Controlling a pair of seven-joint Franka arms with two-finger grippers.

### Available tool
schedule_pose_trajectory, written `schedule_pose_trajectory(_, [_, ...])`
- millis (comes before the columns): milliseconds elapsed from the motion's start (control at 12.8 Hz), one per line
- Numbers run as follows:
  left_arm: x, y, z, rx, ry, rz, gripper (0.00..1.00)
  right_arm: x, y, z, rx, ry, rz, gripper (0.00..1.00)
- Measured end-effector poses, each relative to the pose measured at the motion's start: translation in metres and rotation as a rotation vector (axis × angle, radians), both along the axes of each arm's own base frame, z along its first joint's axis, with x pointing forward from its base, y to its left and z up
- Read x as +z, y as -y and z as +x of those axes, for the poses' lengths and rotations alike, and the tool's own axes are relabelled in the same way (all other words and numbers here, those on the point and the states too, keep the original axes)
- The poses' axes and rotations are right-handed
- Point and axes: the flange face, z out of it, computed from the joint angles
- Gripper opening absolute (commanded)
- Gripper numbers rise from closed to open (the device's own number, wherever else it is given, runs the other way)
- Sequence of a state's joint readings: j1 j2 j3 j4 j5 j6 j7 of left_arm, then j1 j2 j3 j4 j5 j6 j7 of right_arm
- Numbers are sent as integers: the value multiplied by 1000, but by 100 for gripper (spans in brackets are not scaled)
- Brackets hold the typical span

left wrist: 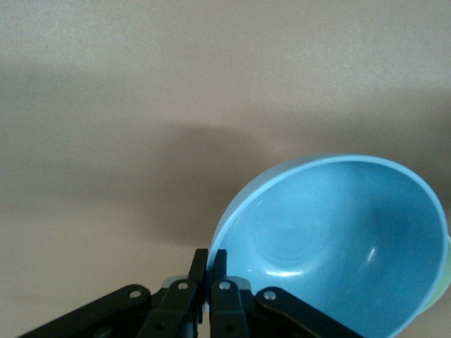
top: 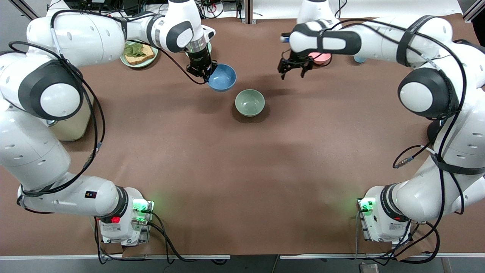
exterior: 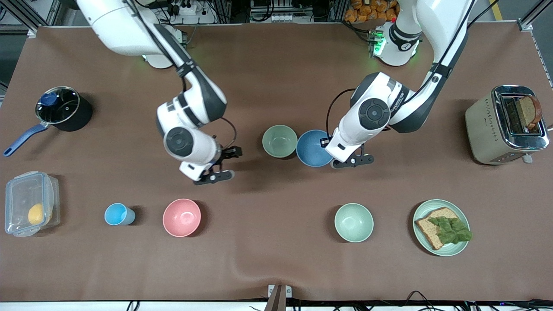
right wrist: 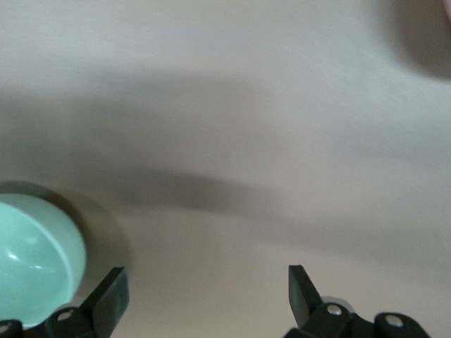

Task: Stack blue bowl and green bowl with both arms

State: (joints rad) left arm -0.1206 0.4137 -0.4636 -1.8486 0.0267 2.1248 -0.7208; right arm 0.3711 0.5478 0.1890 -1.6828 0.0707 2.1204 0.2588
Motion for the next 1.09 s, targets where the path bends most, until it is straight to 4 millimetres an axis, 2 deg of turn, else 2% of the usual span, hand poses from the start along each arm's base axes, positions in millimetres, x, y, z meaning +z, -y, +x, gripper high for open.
schedule_pose_trajectory(234, [0,0,0,2,0,0,0,-2,-66,-36,180,106,16,100])
schedule_pose_trajectory(312, [0,0,0,2,-1,1,0,-6,-77,-43,256,118,24,100])
schedule_pose_trajectory(390, [0,0,0,2,0,1,0,-9,-78,-44,326,123,31,100])
schedule_pose_trajectory(701, [0,0,0,3,-1,1,0,-17,-46,-21,379,123,33,100])
schedule_pose_trajectory(1091, [-1,0,0,4,-2,1,0,-26,-48,-22,377,114,38,100])
